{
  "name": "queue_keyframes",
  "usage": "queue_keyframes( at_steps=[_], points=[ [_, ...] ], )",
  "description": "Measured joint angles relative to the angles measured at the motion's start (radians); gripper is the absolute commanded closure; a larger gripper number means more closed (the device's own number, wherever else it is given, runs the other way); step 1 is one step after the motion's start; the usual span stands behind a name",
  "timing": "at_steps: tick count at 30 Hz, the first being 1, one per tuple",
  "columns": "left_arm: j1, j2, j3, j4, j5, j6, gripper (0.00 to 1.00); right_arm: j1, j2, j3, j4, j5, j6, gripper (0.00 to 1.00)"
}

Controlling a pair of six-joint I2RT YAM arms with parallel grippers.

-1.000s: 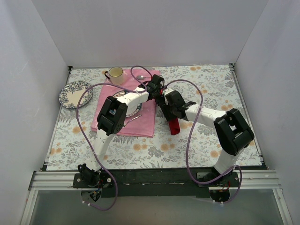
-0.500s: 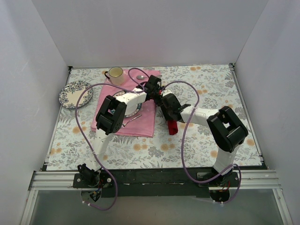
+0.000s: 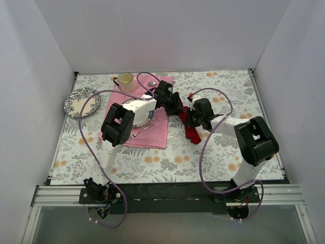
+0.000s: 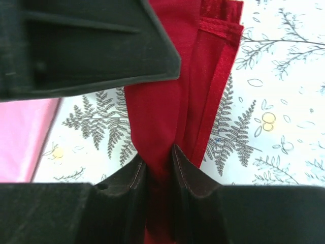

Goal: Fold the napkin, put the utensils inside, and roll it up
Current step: Roll the napkin with the utensil

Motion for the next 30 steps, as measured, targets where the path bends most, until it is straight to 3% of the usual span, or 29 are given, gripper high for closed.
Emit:
queue_keyframes(
  at_steps=[10, 24, 30],
  points=[
    [0.018, -0.090, -0.068, -0.035, -0.005, 0.061, 0.37, -0.160, 0.065, -0.005, 0.080, -0.422, 0.060, 0.82],
    [0.023, -0.100, -0.095, -0.014, 0.041, 0.034, 0.36, -0.343, 0.240, -0.021, 0.282, -0.871, 0.293, 0.80],
    [0.010, -0.079, -0.087, 0.051, 0.072, -0.012, 0.44, -0.374, 0.282, -0.021, 0.309, -0.967, 0.343, 0.77]
  ],
)
